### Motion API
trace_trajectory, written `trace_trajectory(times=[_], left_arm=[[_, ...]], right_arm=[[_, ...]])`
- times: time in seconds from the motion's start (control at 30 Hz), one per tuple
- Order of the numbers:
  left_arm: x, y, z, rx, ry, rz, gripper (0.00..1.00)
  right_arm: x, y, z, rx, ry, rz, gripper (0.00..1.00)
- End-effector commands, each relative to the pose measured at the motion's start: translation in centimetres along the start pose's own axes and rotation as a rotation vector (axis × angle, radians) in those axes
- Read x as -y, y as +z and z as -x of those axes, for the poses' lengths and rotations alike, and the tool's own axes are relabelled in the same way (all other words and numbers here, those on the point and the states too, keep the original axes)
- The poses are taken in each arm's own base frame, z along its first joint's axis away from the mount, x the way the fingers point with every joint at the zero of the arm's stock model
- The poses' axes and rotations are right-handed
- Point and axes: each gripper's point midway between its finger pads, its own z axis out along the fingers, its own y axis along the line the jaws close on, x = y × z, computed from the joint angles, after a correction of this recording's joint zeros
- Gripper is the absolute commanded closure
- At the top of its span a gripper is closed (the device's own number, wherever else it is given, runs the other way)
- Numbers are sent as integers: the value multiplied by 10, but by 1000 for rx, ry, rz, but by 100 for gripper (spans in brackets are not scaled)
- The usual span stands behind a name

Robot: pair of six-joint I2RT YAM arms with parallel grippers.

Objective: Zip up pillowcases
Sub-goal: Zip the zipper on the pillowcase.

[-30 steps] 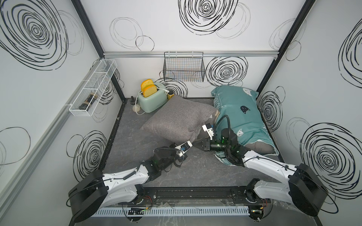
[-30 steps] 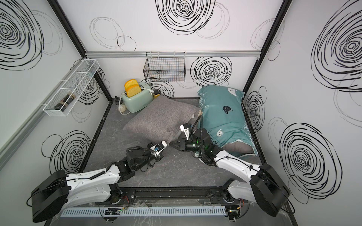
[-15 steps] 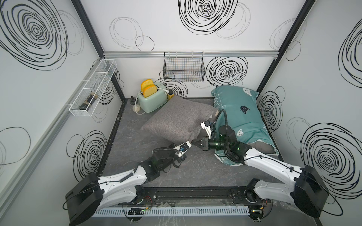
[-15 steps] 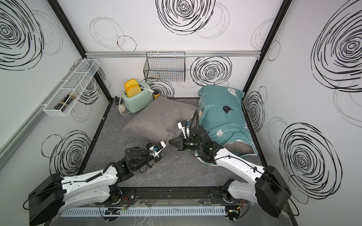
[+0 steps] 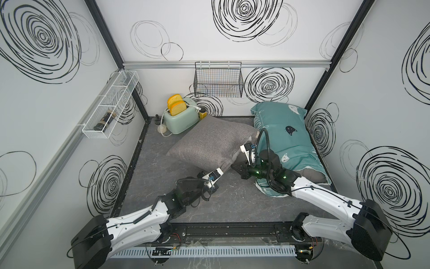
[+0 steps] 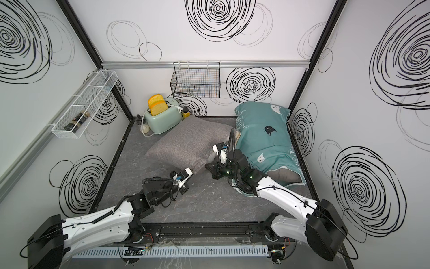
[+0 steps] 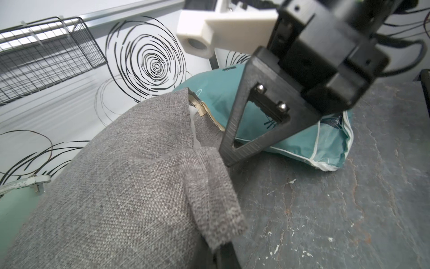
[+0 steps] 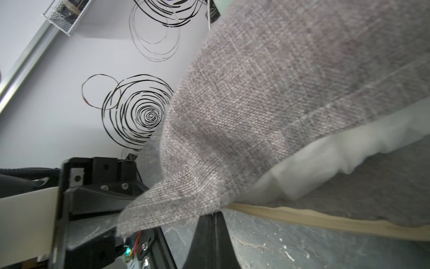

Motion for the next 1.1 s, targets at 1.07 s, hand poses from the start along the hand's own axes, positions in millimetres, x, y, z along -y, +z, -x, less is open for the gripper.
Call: trace_trajectory(times=[1.07], left_arm=[[-149,-98,-11,-41,-354,821,100]], right_arm=[[104,-50,66,220,-82,-504,100]])
